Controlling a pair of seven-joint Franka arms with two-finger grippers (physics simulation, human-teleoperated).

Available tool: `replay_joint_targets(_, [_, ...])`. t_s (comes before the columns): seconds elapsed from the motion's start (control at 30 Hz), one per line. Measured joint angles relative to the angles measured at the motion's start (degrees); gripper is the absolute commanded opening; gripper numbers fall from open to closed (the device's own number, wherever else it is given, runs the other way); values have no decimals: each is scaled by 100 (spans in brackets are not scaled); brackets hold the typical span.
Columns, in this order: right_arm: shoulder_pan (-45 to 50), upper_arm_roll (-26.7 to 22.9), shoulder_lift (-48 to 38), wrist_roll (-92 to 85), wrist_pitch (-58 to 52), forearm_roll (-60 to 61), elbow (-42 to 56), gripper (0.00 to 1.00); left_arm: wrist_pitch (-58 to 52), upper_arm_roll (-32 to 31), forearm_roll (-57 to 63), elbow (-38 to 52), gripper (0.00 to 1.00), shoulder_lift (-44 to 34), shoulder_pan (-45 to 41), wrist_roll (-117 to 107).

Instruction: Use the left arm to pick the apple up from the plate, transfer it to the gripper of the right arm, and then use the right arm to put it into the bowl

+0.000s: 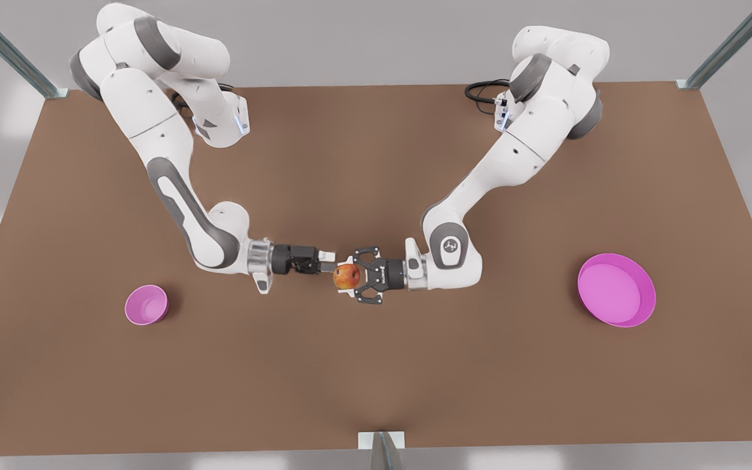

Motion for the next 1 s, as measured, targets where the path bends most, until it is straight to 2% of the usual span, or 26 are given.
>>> replay_joint_targets(0.3, [-73, 38, 432, -614, -70, 135, 519, 100, 13, 0, -9, 3, 63, 33, -8, 526])
replay_joint_targets(1.0, [368, 61, 573, -1292, 76, 306, 774, 100, 89, -1, -14, 47, 64, 80, -80, 1092])
